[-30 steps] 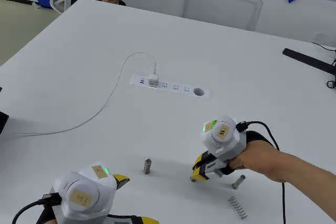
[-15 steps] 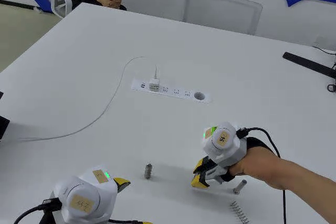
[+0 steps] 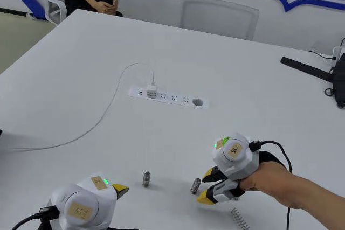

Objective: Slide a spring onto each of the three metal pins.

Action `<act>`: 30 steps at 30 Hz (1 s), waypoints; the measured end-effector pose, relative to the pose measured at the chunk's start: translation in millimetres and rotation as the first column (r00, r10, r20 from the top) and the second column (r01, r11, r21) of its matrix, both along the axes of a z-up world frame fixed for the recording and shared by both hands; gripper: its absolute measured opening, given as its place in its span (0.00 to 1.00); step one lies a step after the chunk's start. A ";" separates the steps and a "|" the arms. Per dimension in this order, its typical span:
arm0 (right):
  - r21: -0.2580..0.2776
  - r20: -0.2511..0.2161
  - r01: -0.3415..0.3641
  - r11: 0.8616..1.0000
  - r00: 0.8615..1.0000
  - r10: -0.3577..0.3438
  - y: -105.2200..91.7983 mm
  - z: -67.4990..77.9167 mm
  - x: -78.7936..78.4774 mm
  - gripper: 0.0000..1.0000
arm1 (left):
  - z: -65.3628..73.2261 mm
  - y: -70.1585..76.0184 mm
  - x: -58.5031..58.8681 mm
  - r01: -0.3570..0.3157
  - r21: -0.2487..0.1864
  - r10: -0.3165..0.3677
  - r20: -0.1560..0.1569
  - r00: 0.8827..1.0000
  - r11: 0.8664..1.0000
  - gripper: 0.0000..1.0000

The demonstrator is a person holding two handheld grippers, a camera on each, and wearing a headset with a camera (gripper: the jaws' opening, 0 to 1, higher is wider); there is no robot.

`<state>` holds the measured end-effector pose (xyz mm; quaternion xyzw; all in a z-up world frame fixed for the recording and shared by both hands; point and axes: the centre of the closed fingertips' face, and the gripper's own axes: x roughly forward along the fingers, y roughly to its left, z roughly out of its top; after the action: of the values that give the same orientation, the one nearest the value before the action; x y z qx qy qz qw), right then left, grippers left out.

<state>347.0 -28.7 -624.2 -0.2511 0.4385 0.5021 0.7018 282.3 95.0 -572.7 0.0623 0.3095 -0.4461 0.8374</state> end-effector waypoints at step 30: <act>0.264 0.038 0.338 0.903 0.932 -0.360 -31.8 57.9 -5.0 0.56 | 9.9 -7.6 -4.1 0.009 -0.007 -0.009 0.011 1.000 1.000 0.73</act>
<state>342.0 -60.5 -566.3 -0.0985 0.3782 0.4087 0.8248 278.2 87.4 -562.8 0.0632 0.3030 -0.4507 0.8373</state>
